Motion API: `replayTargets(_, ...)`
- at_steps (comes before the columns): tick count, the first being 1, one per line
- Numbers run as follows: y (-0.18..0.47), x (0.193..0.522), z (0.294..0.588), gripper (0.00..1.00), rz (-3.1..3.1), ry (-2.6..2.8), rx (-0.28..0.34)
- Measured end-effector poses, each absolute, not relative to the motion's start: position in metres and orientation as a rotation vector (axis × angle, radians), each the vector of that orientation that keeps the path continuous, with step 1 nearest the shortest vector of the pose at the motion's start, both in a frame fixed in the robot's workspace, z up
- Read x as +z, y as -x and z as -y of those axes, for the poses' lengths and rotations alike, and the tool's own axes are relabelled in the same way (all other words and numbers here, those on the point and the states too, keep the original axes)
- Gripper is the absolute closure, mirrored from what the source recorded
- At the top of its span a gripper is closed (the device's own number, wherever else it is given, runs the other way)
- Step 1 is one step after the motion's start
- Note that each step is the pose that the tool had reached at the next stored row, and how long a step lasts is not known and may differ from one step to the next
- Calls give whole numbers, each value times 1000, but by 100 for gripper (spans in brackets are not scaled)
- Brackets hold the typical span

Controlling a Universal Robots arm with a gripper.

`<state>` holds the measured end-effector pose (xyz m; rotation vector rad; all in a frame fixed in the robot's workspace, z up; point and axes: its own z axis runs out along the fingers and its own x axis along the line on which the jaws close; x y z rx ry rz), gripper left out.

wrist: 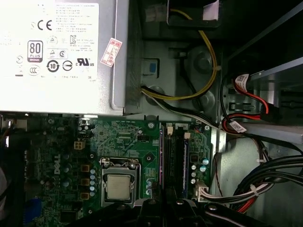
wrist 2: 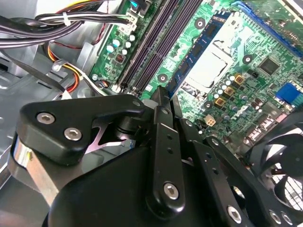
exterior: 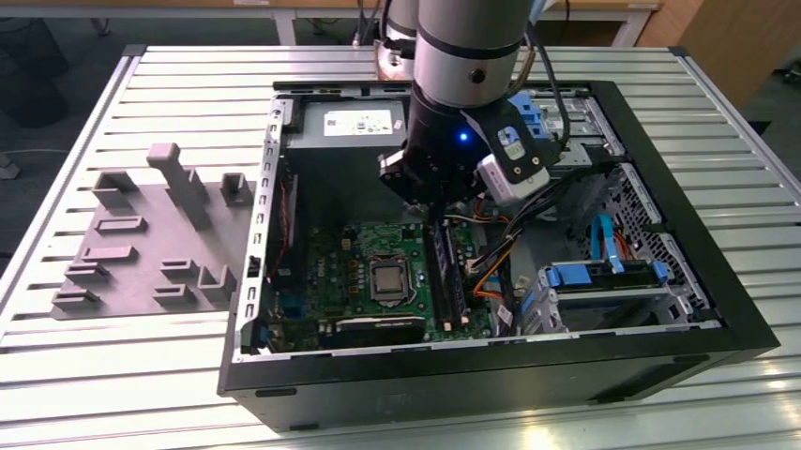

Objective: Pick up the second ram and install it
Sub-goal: 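Insert the second ram into the second slot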

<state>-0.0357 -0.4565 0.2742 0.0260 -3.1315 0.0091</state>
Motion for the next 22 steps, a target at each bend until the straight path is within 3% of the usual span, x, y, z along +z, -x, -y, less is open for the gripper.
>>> replayTargets(22, 35, 248, 462, 86, 3131, -7, 9)
